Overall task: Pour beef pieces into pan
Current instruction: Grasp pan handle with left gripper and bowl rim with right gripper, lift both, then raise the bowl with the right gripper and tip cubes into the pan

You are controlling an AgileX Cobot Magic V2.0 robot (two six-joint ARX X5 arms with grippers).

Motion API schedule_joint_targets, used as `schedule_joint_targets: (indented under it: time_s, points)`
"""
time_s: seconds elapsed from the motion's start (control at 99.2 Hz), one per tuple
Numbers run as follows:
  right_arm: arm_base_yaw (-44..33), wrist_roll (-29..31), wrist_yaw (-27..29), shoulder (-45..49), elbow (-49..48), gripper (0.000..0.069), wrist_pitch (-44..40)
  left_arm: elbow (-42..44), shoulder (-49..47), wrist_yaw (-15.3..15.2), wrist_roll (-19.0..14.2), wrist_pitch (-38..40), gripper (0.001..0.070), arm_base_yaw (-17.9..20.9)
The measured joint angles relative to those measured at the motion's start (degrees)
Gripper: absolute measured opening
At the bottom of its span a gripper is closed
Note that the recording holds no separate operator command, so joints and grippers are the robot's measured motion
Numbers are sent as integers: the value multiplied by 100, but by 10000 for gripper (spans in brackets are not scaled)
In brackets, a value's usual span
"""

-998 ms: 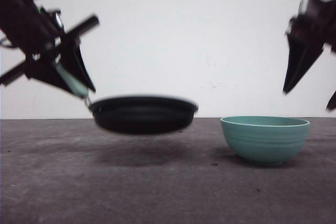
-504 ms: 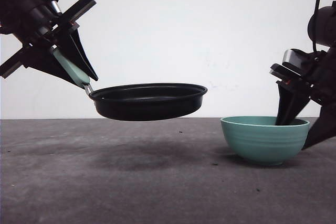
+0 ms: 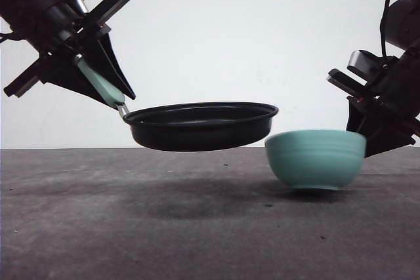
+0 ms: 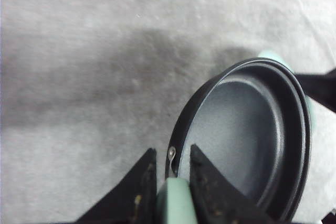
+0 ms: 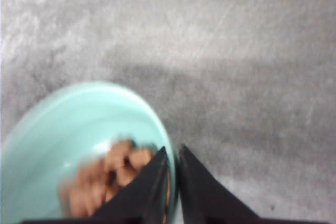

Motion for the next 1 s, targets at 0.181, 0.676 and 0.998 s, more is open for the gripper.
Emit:
schedule_joint_targets:
  time_s: [0.181,0.676,0.998]
  points:
    - [0,0,7,0,0,17,-2,0,0,0,0,0,56,-162]
    - [116,402,136,-1176,0,17,1126,0,0,31,79,-273,56,-448]
    - [1676,-94,1825,-2299,0,16,1226,0,0,507,-498,389,56,-522]
